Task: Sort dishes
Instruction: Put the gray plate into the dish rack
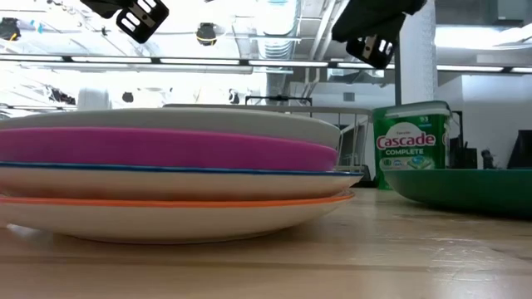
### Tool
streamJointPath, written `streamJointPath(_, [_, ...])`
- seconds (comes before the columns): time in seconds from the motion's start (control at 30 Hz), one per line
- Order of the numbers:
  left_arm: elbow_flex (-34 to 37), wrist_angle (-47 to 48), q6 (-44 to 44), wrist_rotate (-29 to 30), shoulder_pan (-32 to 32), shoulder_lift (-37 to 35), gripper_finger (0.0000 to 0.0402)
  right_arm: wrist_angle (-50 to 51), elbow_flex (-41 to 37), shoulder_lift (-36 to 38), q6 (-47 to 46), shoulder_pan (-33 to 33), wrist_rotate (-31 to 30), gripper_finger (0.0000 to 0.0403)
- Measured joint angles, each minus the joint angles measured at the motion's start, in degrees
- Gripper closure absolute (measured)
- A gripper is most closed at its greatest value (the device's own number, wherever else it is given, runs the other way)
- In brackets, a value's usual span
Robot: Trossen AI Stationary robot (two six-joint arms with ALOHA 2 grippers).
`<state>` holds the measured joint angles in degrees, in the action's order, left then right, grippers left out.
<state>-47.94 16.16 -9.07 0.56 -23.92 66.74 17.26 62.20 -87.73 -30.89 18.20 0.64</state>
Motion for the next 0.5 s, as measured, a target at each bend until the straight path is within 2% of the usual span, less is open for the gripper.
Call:
streamJointPath(0.2, [0.00,-0.02,-0.32,0.59,0.02,0.00,0.0402,-1.00,0.13,-2.82,0.28,0.49,-1.43,0.0403])
streamJointPath(0.33, [0.02,-0.03,-0.66,0.81,0.02,0.00,0.0402,-0.91,0.02,-7.13,1.14,4.19,-9.85,0.0403])
streamJointPath(0.5, [0.02,-0.11,-0.53,0.86,0.02,0.00,0.0401,-1.38,0.04,-10.16,1.46,7.72,-13.89,0.0403])
